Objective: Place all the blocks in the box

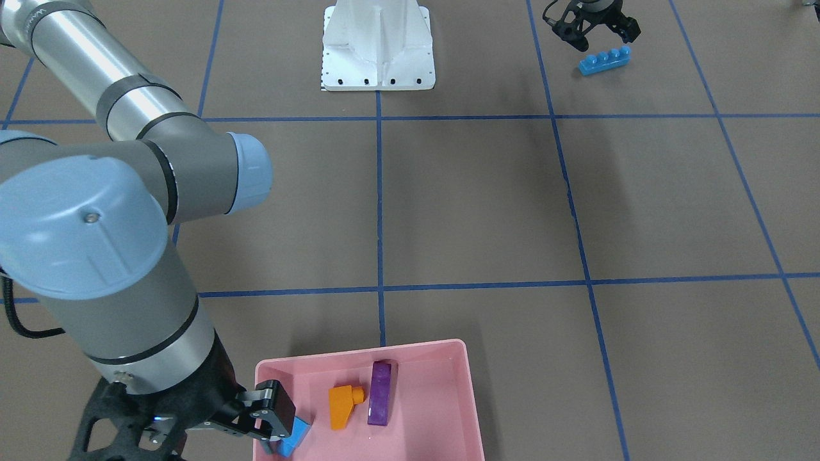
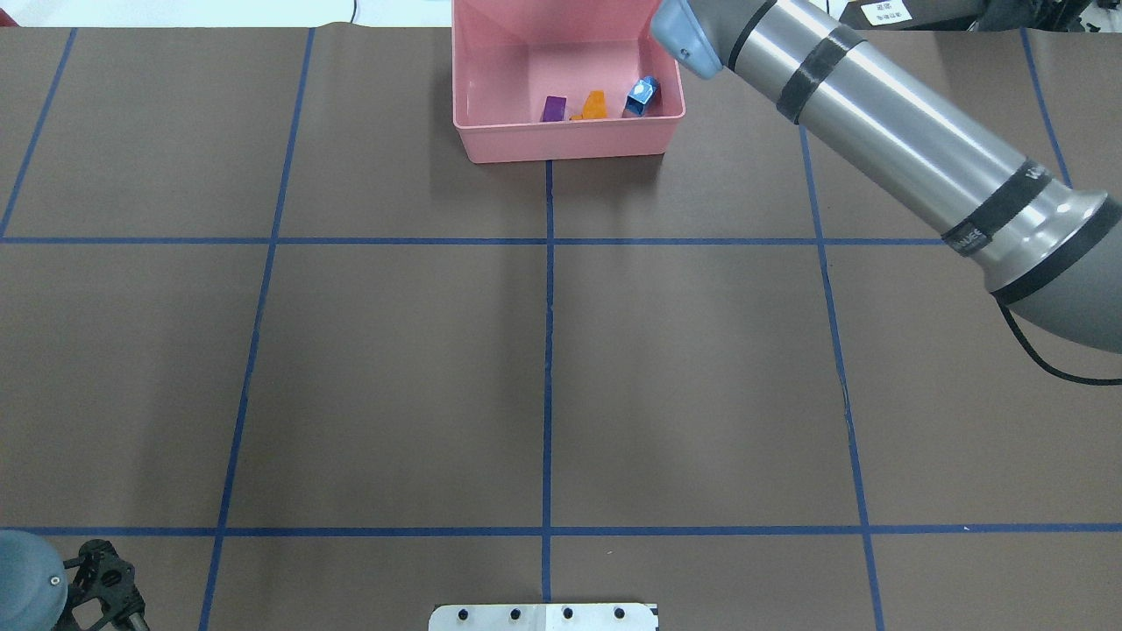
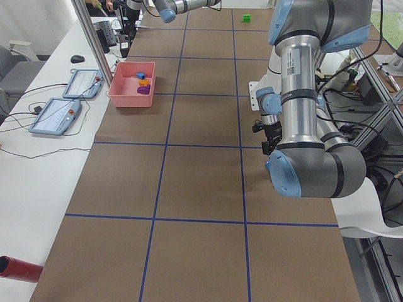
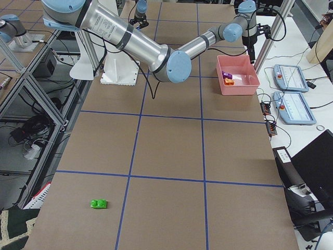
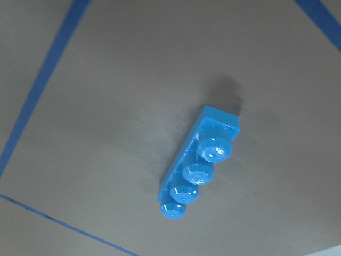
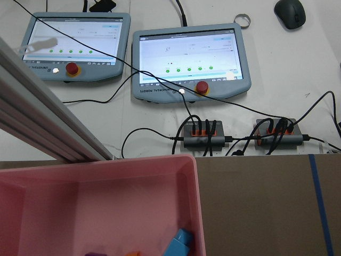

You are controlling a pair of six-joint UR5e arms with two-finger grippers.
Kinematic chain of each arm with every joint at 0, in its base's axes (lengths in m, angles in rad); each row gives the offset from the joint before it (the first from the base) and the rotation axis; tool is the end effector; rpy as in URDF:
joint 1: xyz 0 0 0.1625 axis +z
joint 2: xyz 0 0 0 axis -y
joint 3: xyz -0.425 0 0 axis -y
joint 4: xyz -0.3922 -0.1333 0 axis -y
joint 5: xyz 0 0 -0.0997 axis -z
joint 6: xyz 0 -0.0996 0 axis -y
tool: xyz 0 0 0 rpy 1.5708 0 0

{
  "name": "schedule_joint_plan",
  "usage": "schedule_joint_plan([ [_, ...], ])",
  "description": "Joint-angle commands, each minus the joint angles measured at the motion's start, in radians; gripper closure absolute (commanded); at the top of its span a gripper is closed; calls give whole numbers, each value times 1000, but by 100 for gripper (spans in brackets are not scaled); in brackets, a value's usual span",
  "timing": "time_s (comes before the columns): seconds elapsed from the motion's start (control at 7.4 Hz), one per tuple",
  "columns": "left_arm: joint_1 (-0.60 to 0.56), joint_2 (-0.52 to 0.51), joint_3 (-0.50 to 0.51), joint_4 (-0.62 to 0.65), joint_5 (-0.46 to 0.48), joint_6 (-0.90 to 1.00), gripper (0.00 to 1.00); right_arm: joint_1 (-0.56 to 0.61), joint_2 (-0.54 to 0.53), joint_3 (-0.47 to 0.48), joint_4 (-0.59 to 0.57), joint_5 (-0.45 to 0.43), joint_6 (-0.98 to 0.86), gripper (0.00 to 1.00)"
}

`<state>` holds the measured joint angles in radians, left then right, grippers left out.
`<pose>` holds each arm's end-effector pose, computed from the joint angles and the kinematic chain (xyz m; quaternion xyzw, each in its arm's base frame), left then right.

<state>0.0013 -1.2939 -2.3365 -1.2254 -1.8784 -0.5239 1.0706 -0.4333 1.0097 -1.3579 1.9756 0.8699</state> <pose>0.3425 -0.1027 0.4668 -0.0970 0.1376 0.5028 0.8479 -0.3250 -0.7908 0.1209 0.1743 -0.3820 0.0902 0.9031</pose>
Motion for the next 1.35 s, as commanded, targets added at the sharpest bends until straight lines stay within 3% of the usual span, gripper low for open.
schedule_joint_plan([
  [0.0,20,-44,154,-131,2,-4,0,60,-48,111,-117,94,-107,0],
  [0.54,19,-33,174,-157,2,-4,0,69,-74,156,-138,97,-112,0],
  [1.22,20,-35,186,-157,2,-2,9,69,-81,153,-138,97,-126,0],
])
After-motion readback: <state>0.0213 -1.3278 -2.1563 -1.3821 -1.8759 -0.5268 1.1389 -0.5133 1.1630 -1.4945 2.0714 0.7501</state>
